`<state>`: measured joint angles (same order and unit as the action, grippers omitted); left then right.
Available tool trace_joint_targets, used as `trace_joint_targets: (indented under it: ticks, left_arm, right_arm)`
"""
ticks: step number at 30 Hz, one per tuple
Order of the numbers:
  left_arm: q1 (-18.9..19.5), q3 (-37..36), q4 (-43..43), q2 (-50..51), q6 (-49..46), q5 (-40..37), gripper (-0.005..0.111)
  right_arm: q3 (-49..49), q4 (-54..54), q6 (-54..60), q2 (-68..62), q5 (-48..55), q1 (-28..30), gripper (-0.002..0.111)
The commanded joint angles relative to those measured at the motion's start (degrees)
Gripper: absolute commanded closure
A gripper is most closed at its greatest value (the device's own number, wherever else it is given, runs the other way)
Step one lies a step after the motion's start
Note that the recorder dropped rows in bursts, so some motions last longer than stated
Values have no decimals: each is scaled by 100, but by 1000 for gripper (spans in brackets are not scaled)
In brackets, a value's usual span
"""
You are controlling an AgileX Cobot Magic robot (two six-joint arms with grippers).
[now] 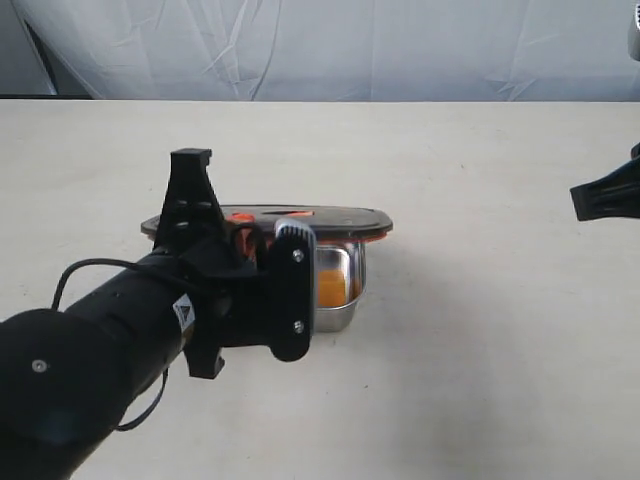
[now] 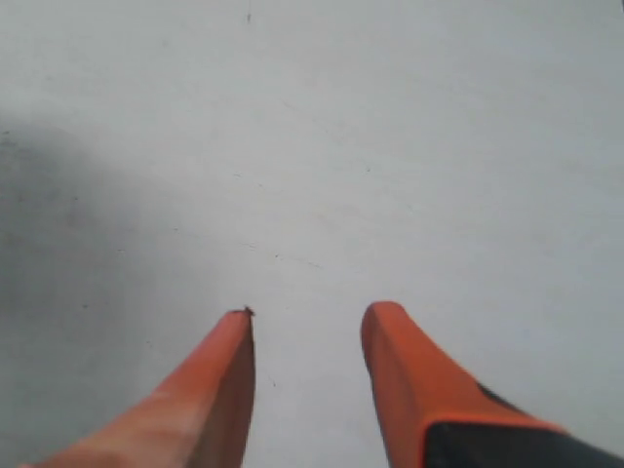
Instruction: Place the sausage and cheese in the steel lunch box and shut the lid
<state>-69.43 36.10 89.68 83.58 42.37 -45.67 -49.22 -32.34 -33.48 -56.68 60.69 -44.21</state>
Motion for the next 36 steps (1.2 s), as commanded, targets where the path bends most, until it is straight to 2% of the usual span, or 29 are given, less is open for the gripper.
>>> trace_joint_targets:
  ticks: [1, 5, 10, 21, 26, 31, 36]
  left_arm:
    - [-38, -357, 227, -89, 293, -26, 107]
    - [-38, -503, 706, -89, 875, -123, 107]
    - [-38, -503, 1000, -89, 1015, 156, 107]
    - [-38, -517, 725, 115, 911, 254, 107]
    - [-38, -696, 754, 349, 896, 469, 107]
    - [-38, -723, 551, 383, 896, 866, 107]
    - [-14, -723, 292, 462, 896, 947, 107]
  right_arm:
    - [-40, -55, -1, 43, 60, 23, 69]
    - [-40, -15, -12, 43, 34, 23, 69]
    - [-40, -2, -12, 43, 34, 23, 69]
    - [-40, 210, -12, 43, 34, 23, 69]
    - [-40, 208, -12, 43, 23, 23, 69]
    - [-40, 223, -12, 43, 20, 23, 69]
    - [-40, 307, -12, 43, 20, 23, 69]
